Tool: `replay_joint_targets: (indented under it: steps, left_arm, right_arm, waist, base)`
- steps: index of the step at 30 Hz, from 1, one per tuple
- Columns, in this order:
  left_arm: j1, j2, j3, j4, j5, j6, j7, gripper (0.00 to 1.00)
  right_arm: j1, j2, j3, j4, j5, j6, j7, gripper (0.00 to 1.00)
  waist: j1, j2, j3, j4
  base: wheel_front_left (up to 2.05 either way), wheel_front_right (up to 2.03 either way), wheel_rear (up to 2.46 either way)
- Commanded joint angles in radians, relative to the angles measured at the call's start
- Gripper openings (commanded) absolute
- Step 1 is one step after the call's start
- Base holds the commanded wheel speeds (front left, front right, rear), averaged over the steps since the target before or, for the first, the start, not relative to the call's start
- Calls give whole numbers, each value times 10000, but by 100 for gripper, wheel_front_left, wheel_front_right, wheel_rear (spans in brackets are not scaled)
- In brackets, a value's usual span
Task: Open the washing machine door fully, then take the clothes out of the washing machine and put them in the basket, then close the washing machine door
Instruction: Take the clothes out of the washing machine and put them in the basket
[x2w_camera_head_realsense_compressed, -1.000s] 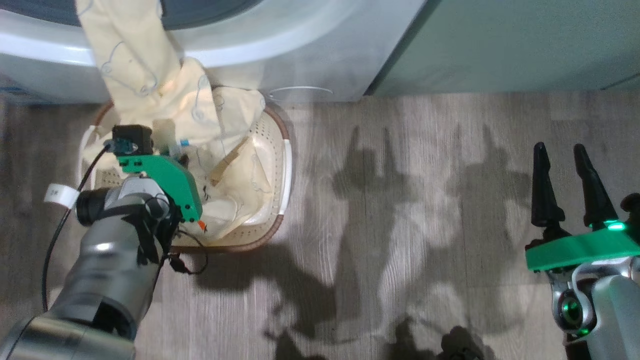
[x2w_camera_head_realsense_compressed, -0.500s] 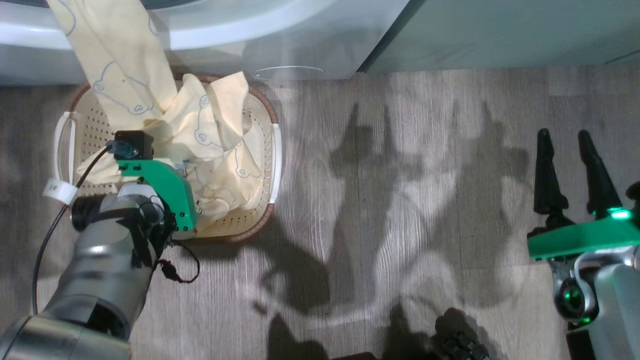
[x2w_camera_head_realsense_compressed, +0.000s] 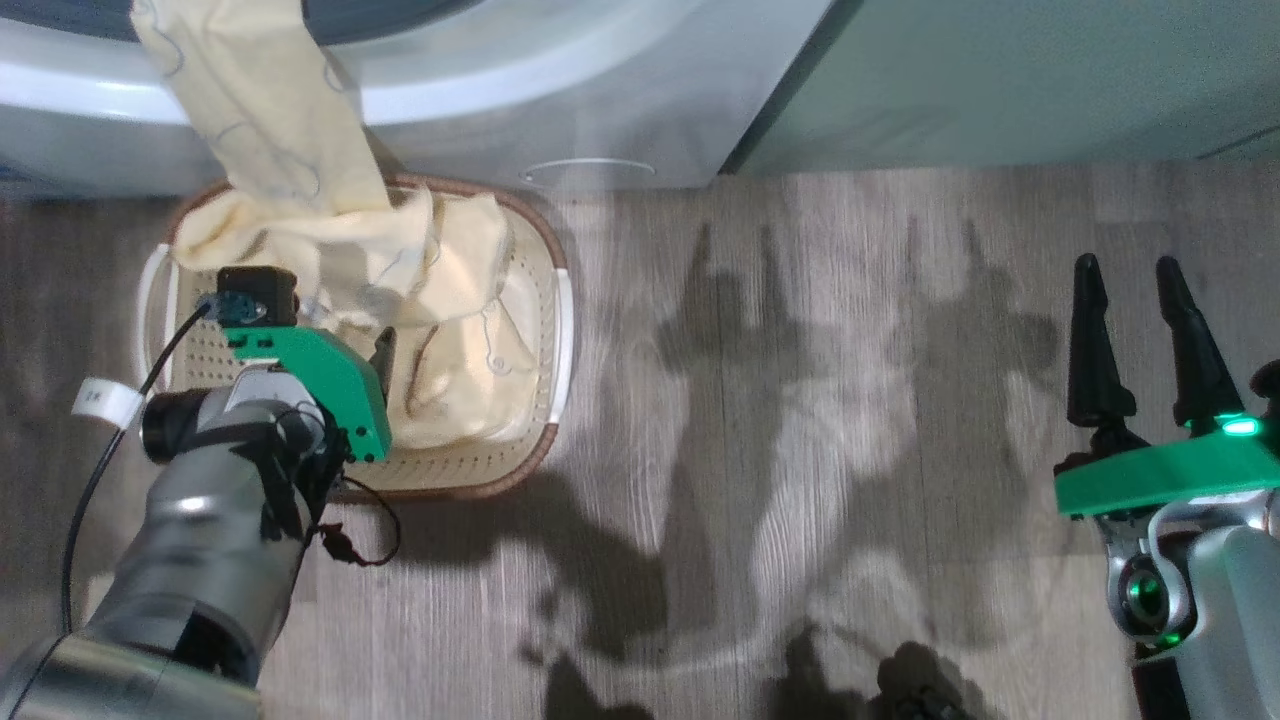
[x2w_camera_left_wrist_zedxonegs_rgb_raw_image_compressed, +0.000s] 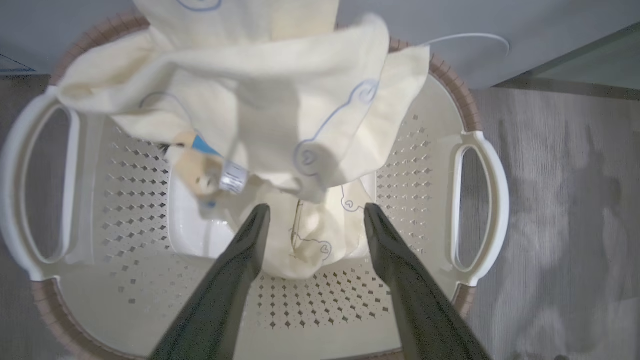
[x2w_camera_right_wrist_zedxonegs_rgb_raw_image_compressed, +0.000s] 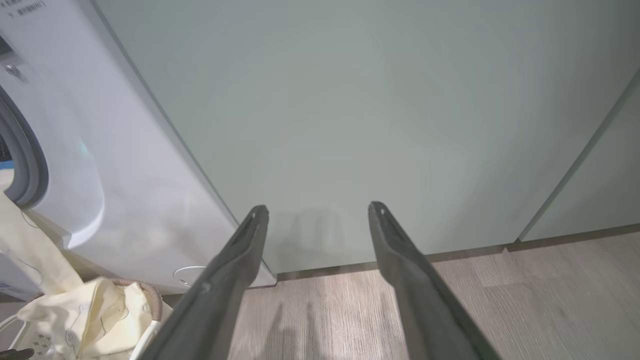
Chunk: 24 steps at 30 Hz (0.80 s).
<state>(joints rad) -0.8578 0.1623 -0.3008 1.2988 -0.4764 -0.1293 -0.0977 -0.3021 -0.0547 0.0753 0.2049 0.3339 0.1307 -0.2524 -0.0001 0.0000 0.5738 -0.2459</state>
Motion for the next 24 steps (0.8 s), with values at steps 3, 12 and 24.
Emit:
replay_joint_targets:
  steps: [3,12,24]
  left_arm:
    - [258,375,124,-84,-79,3,-452,100]
    - [425,516,128,-247,-224,-8,-1504,100]
    - [2088,1001,1745,-4144,18,307,-1638,100]
  right_arm:
    - [165,-9,151,-199,-46,0,-94,100]
    - [525,-12,152,-66,-7,0,-94,100]
    - [1123,-8,69,6,21,0,-94,100]
  waist:
    - [1,0,-381,65]
    - [1,0,-1359,196]
    - [1,0,-2448,308]
  base:
    - [0,0,0]
    - [0,0,0]
    - [0,0,0]
